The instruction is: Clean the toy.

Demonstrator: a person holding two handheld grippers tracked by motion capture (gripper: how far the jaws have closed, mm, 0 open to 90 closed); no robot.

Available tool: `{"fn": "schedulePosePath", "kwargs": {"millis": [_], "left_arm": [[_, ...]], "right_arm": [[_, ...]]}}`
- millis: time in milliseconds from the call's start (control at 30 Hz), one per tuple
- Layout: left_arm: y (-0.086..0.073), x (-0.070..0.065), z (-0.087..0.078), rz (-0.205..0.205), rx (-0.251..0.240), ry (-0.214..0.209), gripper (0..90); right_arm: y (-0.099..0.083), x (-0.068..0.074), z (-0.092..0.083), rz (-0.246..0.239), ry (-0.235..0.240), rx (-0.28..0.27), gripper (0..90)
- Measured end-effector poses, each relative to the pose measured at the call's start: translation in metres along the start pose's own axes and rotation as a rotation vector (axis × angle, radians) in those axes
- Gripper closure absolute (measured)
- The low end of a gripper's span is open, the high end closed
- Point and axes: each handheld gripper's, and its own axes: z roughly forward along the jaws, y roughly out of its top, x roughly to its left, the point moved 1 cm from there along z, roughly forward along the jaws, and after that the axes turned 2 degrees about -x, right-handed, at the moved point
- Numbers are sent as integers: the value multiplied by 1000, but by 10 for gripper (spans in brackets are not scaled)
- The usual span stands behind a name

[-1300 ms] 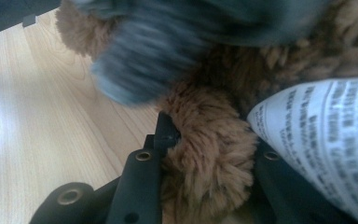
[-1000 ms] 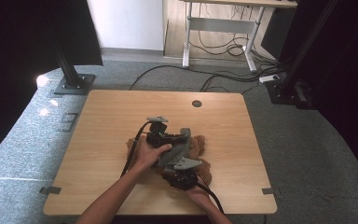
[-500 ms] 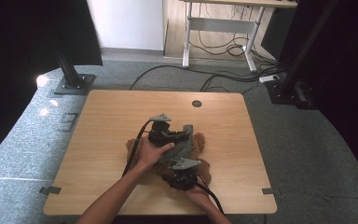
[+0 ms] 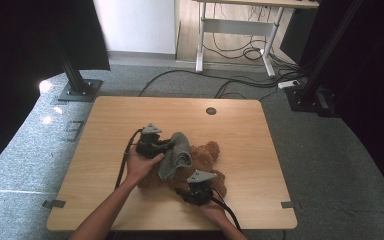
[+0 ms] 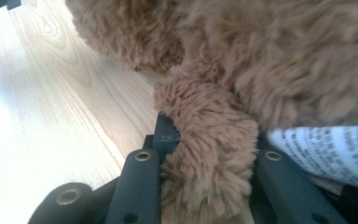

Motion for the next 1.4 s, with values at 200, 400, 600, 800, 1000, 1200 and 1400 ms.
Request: {"fn": "schedulePosePath", "kwargs": {"millis": [200, 400, 600, 800, 1000, 1200, 1400], "left_arm": [[-25, 42, -36, -105, -52, 29, 805], [-57, 62, -60, -140, -47, 33, 804], [-84, 71, -63, -167, 3, 51, 802], [-103, 67, -51, -165, 88, 46, 800], [-108, 57, -40, -119, 146, 48, 803], [-96, 70, -59, -166, 67, 60, 802], [-56, 59, -79, -173, -87, -69, 799]], "right_arm": [[-1, 2, 0, 22, -12, 12, 715], [-2, 1, 0, 42, -11, 13, 713], [-2, 1, -1, 61, -2, 10, 711], [-3, 1, -1, 72, 13, 5, 707], [-3, 0, -1, 77, 17, 8, 704], [-3, -1, -1, 83, 24, 8, 703], [-1, 0, 1, 71, 33, 9, 701]]}}
